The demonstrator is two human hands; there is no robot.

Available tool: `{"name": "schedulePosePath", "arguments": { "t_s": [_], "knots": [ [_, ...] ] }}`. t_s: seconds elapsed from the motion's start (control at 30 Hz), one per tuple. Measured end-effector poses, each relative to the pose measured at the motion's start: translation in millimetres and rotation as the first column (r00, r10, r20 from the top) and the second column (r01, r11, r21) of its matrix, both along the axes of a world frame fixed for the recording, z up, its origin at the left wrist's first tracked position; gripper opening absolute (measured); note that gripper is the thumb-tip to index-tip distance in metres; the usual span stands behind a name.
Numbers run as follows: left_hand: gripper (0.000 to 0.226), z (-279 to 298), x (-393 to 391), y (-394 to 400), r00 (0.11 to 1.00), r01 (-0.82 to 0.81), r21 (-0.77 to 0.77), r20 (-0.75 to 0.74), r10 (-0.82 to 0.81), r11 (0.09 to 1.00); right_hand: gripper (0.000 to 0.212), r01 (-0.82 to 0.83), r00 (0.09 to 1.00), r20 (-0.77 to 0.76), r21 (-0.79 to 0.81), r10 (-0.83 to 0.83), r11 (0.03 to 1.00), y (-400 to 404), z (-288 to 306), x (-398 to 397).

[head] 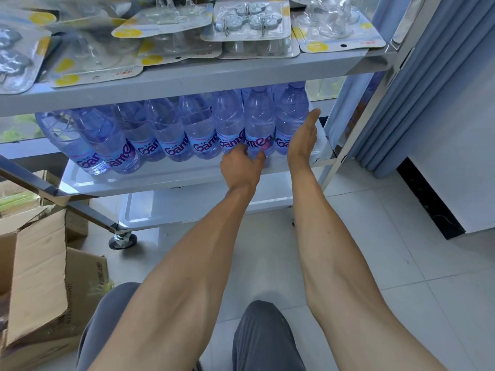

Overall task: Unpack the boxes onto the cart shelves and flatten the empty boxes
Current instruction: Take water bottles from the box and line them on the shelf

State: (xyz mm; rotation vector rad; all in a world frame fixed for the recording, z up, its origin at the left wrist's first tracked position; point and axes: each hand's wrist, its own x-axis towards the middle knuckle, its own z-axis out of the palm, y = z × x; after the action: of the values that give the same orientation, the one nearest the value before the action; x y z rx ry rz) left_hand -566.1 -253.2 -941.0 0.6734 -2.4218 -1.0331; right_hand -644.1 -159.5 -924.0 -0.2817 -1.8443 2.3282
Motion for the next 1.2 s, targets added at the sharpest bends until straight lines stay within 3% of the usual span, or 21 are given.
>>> {"name": "schedulePosePath", "arguments": {
  "t_s": [0.17, 0.33, 0.53, 0.7, 0.8, 0.97, 1.2],
  "knots": [
    [0.013, 6.5, 17.5, -15.7, 0.998, 0.054, 0.068, -0.042, -0.051, 0.996, 0.043, 0.354, 0.931, 0.017, 0.197, -0.364, 0.914, -5.2, -12.4, 28.6],
    [0.032, 12.8, 59.3, -52.9, 0.995, -0.080, -0.044, 0.052, 0.083, 0.996, 0.044, 0.366, 0.911, 0.017, 0.430, -0.413, 0.825, -2.1, -20.9, 68.2],
    [0.036, 19.5, 125.0, -104.8, 0.977, -0.138, -0.055, 0.159, 0.145, 0.989, 0.034, 0.131, 0.974, 0.095, 0.508, -0.206, 0.851, -44.2, -28.8, 144.0],
    [0.032, 19.8, 182.9, -156.1, 0.962, -0.136, -0.140, 0.218, 0.165, 0.981, 0.028, -0.065, 0.989, 0.142, 0.595, -0.025, 0.801, -113.2, -41.3, 204.6],
    [0.030, 29.5, 219.0, -193.9, 0.936, -0.134, -0.185, 0.298, 0.185, 0.974, 0.028, -0.226, 0.962, 0.262, 0.625, 0.072, 0.747, -153.6, -40.0, 233.4],
    [0.032, 85.5, 280.1, -237.6, 0.814, -0.157, -0.188, 0.532, 0.235, 0.970, 0.040, -0.537, 0.841, 0.491, 0.701, 0.229, 0.469, -201.3, 19.1, 285.4],
    [0.040, 235.8, 369.5, -258.4, 0.669, -0.211, -0.136, 0.702, 0.244, 0.968, 0.041, -0.711, 0.690, 0.636, 0.685, 0.346, 0.157, -225.1, 171.3, 371.6]
  ]
}}
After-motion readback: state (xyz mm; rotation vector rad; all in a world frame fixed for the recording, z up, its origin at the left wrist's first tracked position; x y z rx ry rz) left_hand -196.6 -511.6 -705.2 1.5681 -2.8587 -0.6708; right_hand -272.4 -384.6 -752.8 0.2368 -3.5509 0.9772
